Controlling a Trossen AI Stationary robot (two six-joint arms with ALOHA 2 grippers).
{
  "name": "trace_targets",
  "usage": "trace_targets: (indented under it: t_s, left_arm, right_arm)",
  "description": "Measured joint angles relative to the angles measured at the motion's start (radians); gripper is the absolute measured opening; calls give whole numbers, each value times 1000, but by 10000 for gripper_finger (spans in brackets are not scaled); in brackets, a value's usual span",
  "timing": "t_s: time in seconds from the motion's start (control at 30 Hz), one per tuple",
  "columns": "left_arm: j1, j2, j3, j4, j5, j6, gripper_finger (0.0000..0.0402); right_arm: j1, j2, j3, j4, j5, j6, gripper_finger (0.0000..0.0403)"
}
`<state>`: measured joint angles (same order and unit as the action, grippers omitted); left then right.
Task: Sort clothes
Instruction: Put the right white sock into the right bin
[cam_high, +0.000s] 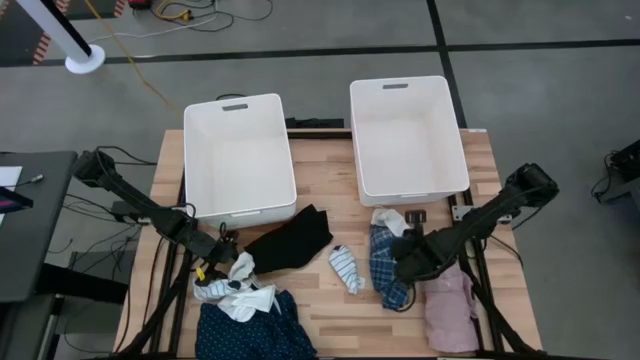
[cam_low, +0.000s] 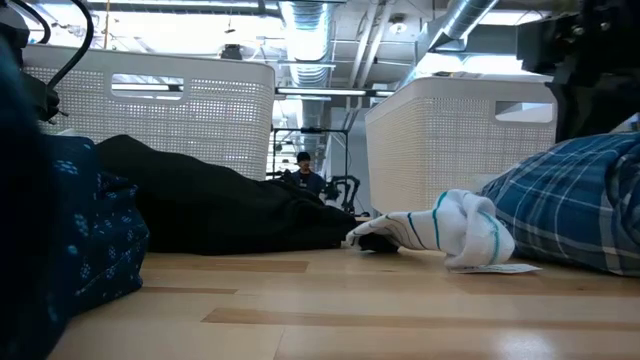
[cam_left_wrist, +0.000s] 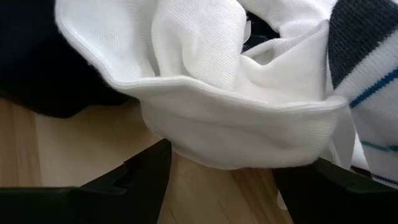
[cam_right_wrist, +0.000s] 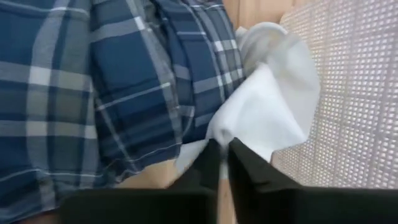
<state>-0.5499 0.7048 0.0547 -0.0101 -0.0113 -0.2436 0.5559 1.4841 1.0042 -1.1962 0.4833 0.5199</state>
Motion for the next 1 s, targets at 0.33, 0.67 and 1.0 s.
trace_targets:
  t_s: [0.33,0.67,1.0]
  left_arm:
    - [0,0,0,0,0,0,263]
    - [0,0,0,0,0,0,263]
    - [0,0,0,0,0,0,263]
  right_arm:
    - [23,0,30,10,-8,49,2]
    - [73,0,206,-3,128,28,0]
    - [123,0,384,62,340,-121,0]
